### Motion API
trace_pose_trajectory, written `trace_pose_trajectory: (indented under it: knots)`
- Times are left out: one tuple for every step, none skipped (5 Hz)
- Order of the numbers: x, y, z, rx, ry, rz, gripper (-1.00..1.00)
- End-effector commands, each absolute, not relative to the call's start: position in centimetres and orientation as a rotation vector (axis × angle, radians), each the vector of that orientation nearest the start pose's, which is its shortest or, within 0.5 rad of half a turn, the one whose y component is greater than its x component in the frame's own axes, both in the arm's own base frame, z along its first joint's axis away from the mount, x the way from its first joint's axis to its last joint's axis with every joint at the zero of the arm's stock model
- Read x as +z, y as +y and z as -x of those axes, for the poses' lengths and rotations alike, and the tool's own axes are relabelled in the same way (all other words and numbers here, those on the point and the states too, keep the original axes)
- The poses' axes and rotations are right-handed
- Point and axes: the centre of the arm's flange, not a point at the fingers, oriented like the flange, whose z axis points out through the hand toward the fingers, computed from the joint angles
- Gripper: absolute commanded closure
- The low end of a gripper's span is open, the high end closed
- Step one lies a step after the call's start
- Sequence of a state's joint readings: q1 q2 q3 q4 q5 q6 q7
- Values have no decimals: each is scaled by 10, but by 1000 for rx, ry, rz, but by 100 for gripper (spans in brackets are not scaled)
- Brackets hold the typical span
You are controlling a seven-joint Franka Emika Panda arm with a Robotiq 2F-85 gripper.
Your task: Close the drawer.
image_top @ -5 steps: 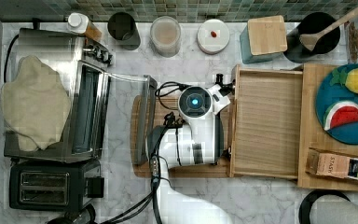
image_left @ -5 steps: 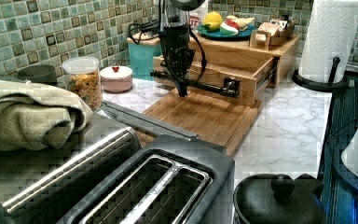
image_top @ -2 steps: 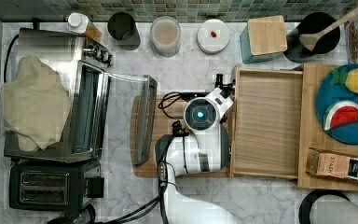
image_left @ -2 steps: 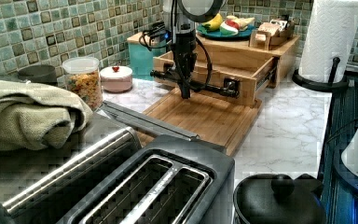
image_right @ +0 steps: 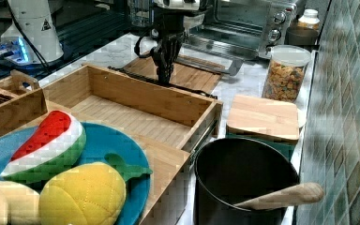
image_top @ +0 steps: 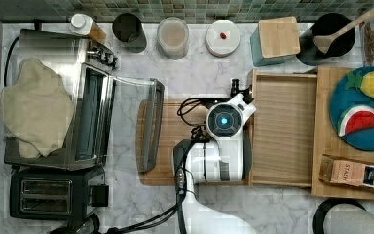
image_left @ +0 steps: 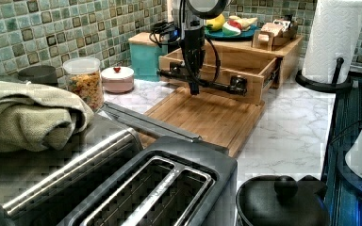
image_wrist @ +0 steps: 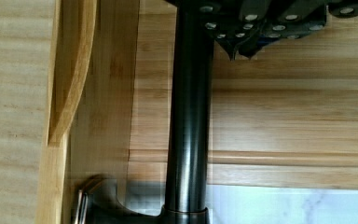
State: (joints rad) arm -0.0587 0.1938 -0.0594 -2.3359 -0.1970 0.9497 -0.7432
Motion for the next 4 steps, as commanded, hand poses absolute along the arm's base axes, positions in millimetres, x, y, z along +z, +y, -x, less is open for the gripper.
trace_pose_trajectory:
  knots:
    - [294, -270, -493, -88, 70, 3312, 100]
    - [305, -326, -472, -87, 191, 3305, 100]
    - [325, -365, -458, -52, 320, 3313, 100]
    - [337, -393, -448, -25, 330, 3376, 100]
